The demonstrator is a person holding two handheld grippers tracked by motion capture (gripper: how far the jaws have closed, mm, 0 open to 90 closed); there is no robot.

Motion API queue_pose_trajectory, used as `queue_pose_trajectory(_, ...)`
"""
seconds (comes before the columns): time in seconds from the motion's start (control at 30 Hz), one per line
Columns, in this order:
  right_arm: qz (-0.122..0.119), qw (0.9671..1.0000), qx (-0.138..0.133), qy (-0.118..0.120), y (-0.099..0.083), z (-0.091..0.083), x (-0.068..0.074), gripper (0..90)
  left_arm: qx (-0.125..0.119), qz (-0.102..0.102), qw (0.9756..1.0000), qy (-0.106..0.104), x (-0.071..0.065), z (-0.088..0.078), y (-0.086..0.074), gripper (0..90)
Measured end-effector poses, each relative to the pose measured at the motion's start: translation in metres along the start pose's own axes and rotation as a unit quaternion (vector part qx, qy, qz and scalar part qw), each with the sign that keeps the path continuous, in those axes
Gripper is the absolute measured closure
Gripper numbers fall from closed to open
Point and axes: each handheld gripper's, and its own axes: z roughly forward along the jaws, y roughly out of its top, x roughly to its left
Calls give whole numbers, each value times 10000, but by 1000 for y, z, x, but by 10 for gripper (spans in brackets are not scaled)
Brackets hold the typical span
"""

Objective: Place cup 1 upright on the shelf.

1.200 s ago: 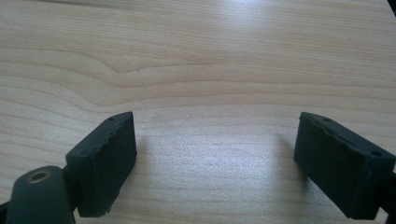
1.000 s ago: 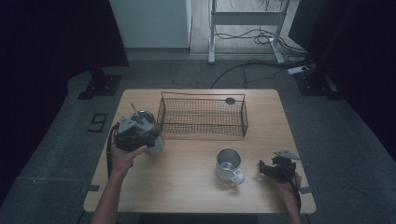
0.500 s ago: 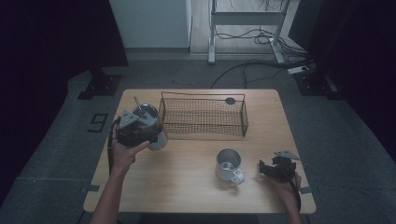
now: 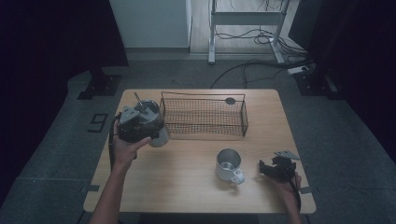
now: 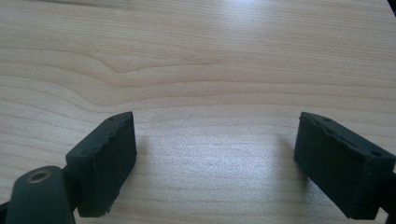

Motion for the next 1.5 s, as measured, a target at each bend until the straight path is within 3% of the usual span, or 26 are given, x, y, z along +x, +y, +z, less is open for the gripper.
queue_pose_trajectory(0.8,-9,10000,8,-1,0,0,0,127,-14,30,9999,-105,-8,11,23,41)
queue_pose_trajectory(1.5,-1,10000,-11,-7,0,1,0,127,79,19,9998,-177,-14,42,38,41)
